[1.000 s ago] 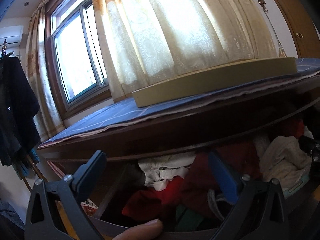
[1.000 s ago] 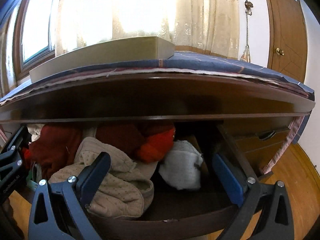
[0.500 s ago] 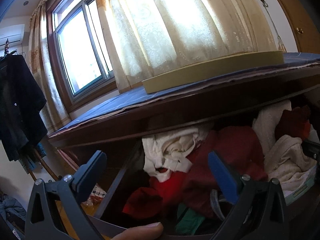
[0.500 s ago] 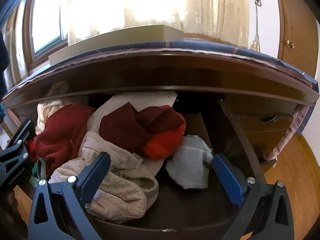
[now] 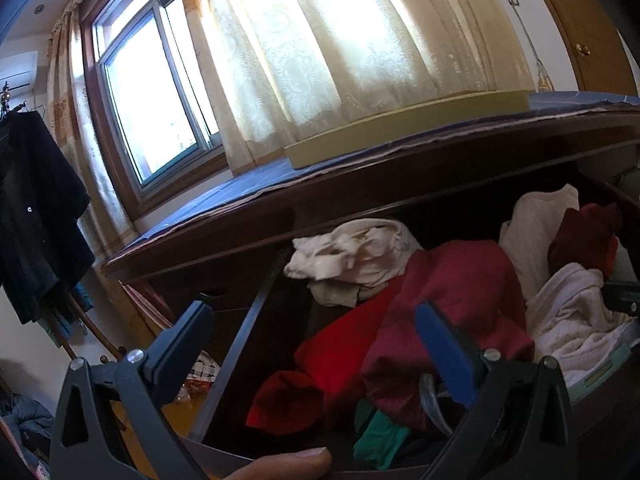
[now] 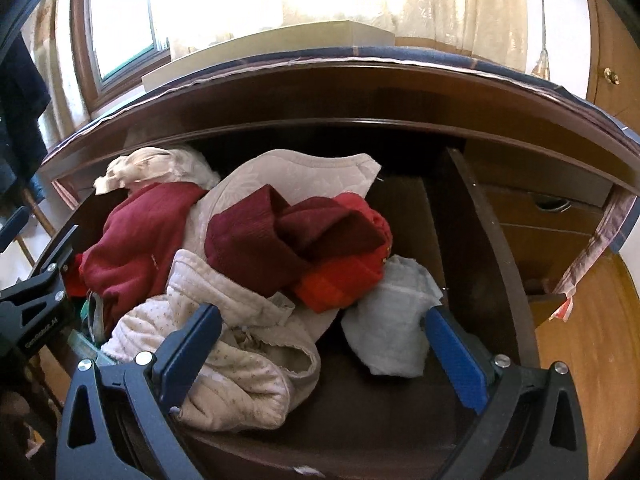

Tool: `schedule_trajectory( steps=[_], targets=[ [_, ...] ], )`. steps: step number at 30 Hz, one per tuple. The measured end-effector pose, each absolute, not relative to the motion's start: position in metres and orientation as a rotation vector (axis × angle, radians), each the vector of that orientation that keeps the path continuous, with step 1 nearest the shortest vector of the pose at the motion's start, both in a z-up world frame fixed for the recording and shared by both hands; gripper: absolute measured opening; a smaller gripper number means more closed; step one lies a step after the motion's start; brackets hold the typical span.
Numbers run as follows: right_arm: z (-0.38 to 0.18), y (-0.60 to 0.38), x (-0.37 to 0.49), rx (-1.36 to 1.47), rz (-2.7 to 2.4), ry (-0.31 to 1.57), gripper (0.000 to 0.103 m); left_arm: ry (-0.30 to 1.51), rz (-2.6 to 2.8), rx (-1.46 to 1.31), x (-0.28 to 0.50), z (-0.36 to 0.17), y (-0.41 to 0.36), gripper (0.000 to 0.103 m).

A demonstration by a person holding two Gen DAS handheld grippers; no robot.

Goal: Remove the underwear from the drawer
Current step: 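Move the right tool over the clothes in the open drawer, then grasp the white underwear in the drawer with the right gripper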

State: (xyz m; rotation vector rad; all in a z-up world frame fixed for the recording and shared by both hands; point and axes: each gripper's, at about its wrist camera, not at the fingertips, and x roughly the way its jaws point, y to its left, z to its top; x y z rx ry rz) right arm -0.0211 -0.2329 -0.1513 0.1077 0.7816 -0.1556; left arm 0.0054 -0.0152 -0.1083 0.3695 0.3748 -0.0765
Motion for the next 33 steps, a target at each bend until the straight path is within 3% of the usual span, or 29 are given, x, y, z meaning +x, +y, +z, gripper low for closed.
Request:
schedule_trajectory(
  steps=[12, 18, 25, 33],
  targets=[
    [-0.150, -0.236, -0.029, 0.118, -0.141, 0.768, 0.103, 0.349, -0.077, 0.371, 0.002, -0.109, -0.013, 0.103],
    [-0.096, -0.231, -0.045, 0.088, -0.079, 0.564, 0.103, 0.342, -0.084, 0.374, 0.001, -0.107, -0.012, 0.103],
    [-0.067, -0.207, 0.022, 0.047, 0.095, 0.652, 0.103, 0.403, -0.107, 0.397, 0.007, -0.103, -0.013, 0.103],
    [-0.086, -0.169, 0.091, -0.033, 0.245, 0.804, 0.102, 0.463, -0.163, 0.368, 0.011, -0.099, -0.008, 0.103]
  ],
)
